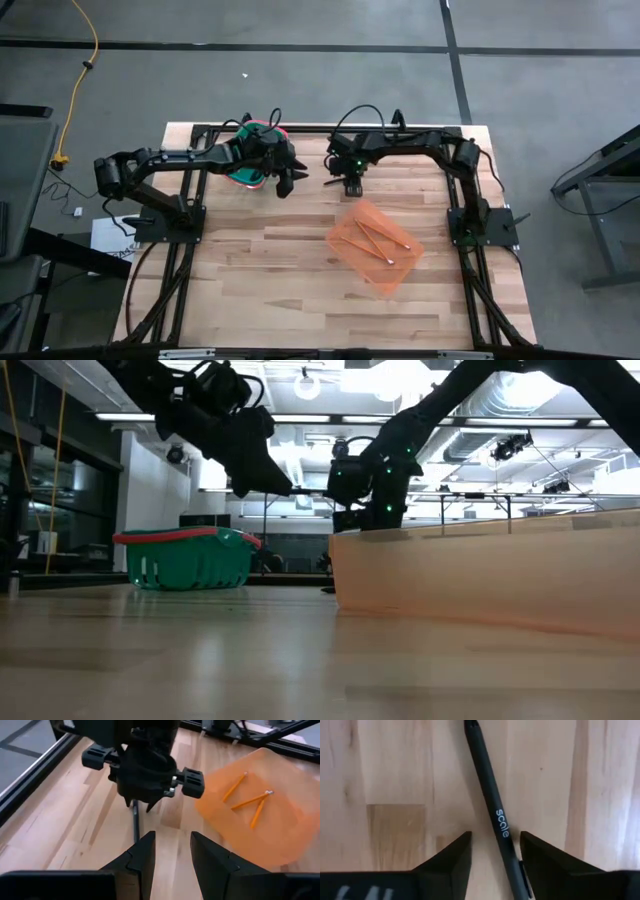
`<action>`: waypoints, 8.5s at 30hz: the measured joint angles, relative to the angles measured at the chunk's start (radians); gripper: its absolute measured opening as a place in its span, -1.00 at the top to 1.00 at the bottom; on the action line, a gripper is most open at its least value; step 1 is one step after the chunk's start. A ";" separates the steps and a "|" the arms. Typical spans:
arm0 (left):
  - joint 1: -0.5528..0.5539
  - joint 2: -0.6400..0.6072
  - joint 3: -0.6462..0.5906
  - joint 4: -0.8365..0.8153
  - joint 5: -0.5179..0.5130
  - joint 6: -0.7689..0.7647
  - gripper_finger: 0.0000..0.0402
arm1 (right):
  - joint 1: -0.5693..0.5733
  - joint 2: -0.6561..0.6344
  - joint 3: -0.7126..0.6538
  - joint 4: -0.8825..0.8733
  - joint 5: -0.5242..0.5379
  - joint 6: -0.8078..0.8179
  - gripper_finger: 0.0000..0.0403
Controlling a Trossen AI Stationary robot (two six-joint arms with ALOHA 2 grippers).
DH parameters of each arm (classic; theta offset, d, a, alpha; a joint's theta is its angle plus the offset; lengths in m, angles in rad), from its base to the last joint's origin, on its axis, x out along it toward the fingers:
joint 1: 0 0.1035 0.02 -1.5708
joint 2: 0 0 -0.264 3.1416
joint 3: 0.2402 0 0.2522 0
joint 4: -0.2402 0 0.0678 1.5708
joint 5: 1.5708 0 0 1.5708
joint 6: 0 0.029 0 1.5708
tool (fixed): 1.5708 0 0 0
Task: Sort pens & pencils
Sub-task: Put the black pen into the blue bin, then return to Home Position
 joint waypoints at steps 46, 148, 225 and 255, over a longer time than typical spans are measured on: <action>0.000 -0.002 0.000 0.058 0.040 0.015 0.44 | 0.009 -0.357 -0.053 0.178 -0.234 0.154 0.98; 0.284 -0.113 0.001 -0.398 -0.558 -0.112 0.72 | 0.145 -0.776 -0.521 0.732 0.152 0.368 0.09; 0.072 -0.163 -0.215 0.240 -0.175 0.078 0.64 | -0.002 -0.776 -0.597 -0.019 0.096 0.680 0.09; 0.072 -0.162 -0.215 0.423 -0.167 -0.056 0.66 | 0.137 -0.784 -0.969 0.515 -0.035 0.587 0.09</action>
